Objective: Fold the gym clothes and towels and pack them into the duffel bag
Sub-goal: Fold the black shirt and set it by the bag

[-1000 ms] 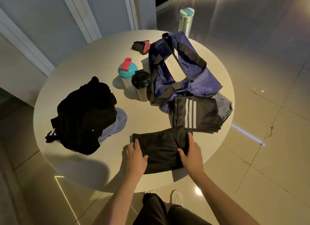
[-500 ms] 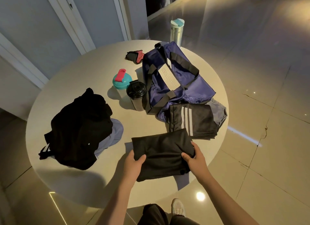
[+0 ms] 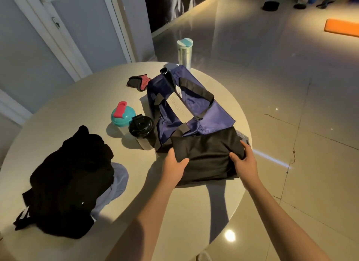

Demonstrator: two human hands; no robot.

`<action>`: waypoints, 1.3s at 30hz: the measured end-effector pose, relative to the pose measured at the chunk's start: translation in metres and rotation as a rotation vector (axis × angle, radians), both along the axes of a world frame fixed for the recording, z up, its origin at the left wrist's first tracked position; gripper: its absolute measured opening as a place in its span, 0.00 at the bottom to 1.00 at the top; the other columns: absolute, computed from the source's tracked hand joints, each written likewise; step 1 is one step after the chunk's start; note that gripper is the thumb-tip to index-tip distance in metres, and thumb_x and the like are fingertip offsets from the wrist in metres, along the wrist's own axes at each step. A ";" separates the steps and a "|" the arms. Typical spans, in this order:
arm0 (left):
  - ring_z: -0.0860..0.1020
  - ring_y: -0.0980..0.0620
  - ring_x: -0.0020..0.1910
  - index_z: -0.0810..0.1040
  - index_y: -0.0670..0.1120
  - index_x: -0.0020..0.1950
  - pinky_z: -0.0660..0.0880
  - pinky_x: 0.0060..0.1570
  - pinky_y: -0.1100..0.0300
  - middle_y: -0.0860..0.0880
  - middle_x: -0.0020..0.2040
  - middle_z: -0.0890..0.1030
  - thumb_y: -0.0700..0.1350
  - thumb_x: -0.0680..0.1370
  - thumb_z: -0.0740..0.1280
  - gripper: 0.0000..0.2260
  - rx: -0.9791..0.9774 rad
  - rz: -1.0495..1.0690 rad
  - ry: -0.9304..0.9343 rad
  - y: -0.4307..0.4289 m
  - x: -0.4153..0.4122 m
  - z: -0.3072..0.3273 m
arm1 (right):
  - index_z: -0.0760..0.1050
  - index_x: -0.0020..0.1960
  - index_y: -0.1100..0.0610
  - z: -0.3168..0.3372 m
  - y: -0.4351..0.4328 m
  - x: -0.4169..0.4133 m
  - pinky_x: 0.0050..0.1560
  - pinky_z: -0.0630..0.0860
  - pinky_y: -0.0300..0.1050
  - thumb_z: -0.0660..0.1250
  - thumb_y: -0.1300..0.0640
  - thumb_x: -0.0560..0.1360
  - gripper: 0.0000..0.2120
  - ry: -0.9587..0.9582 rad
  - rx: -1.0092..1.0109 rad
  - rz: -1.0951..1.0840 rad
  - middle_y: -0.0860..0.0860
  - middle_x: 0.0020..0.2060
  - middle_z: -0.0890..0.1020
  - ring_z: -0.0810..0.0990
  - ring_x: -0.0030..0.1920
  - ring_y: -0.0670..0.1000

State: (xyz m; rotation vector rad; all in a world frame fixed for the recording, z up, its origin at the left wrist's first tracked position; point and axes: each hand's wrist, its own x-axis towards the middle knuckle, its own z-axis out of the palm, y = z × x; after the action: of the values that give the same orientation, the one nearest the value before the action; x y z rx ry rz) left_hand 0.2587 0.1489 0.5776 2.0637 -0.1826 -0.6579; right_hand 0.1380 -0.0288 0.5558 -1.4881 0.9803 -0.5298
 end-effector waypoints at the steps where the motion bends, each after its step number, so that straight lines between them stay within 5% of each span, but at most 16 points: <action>1: 0.64 0.45 0.72 0.55 0.43 0.77 0.63 0.69 0.54 0.45 0.74 0.64 0.44 0.77 0.68 0.33 0.005 -0.026 -0.015 -0.008 0.004 -0.001 | 0.65 0.71 0.55 0.000 -0.008 0.003 0.63 0.73 0.52 0.65 0.65 0.75 0.26 0.002 -0.009 -0.017 0.53 0.60 0.76 0.77 0.56 0.52; 5: 0.66 0.44 0.71 0.54 0.45 0.77 0.67 0.67 0.52 0.44 0.73 0.65 0.43 0.77 0.68 0.33 0.148 -0.114 -0.155 -0.033 0.010 -0.008 | 0.62 0.72 0.54 -0.011 -0.031 0.011 0.62 0.72 0.53 0.65 0.60 0.75 0.26 0.188 -0.231 0.041 0.55 0.64 0.74 0.74 0.61 0.57; 8: 0.68 0.43 0.68 0.59 0.46 0.75 0.70 0.63 0.49 0.43 0.72 0.66 0.44 0.69 0.76 0.39 0.525 -0.267 -0.621 -0.035 0.004 -0.016 | 0.57 0.74 0.55 -0.023 -0.032 0.013 0.62 0.67 0.59 0.67 0.52 0.75 0.32 0.696 -0.677 0.178 0.58 0.71 0.64 0.67 0.67 0.64; 11: 0.66 0.42 0.71 0.66 0.49 0.73 0.65 0.66 0.44 0.44 0.73 0.66 0.52 0.67 0.77 0.37 0.649 -0.546 -0.867 -0.035 -0.003 -0.029 | 0.57 0.75 0.53 -0.028 -0.018 0.021 0.67 0.59 0.63 0.65 0.50 0.76 0.32 0.761 -0.827 0.293 0.56 0.75 0.59 0.60 0.72 0.61; 14: 0.46 0.44 0.77 0.47 0.50 0.78 0.48 0.73 0.44 0.48 0.79 0.46 0.55 0.80 0.60 0.32 0.763 -0.734 -0.784 -0.038 0.000 -0.044 | 0.48 0.77 0.50 -0.042 -0.016 0.027 0.73 0.54 0.57 0.54 0.46 0.80 0.29 0.834 -0.694 0.512 0.51 0.77 0.52 0.52 0.75 0.56; 23: 0.41 0.46 0.77 0.39 0.51 0.78 0.49 0.73 0.45 0.50 0.78 0.40 0.56 0.81 0.55 0.32 0.782 -0.805 -0.657 -0.037 0.015 -0.057 | 0.43 0.77 0.49 -0.052 -0.024 0.027 0.73 0.51 0.58 0.51 0.43 0.81 0.30 0.820 -0.569 0.588 0.50 0.77 0.47 0.48 0.76 0.56; 33: 0.46 0.52 0.77 0.51 0.51 0.78 0.42 0.74 0.49 0.52 0.79 0.50 0.53 0.83 0.53 0.24 0.675 -0.627 -0.685 -0.005 -0.004 -0.044 | 0.51 0.77 0.50 -0.022 0.002 0.026 0.73 0.44 0.59 0.50 0.45 0.81 0.26 0.840 -0.717 0.580 0.50 0.77 0.51 0.48 0.77 0.54; 36: 0.53 0.53 0.76 0.57 0.51 0.76 0.44 0.74 0.49 0.53 0.77 0.58 0.52 0.82 0.55 0.23 0.626 -0.540 -0.661 0.020 -0.014 -0.040 | 0.61 0.74 0.52 -0.008 0.024 0.028 0.74 0.48 0.55 0.54 0.48 0.81 0.22 0.657 -0.764 0.534 0.50 0.75 0.61 0.56 0.75 0.52; 39: 0.75 0.47 0.63 0.76 0.46 0.65 0.64 0.67 0.45 0.49 0.62 0.78 0.47 0.78 0.64 0.16 0.525 -0.335 -0.753 0.058 -0.014 -0.037 | 0.69 0.70 0.54 0.005 0.055 0.038 0.72 0.60 0.48 0.58 0.51 0.80 0.19 0.425 -0.764 0.559 0.51 0.69 0.70 0.67 0.69 0.51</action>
State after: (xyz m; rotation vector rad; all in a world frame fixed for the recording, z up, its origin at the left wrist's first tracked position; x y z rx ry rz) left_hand 0.2443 0.2070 0.5410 2.7453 -0.8770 -0.0770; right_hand 0.1762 0.0263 0.5603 -2.5311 0.6323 -0.1697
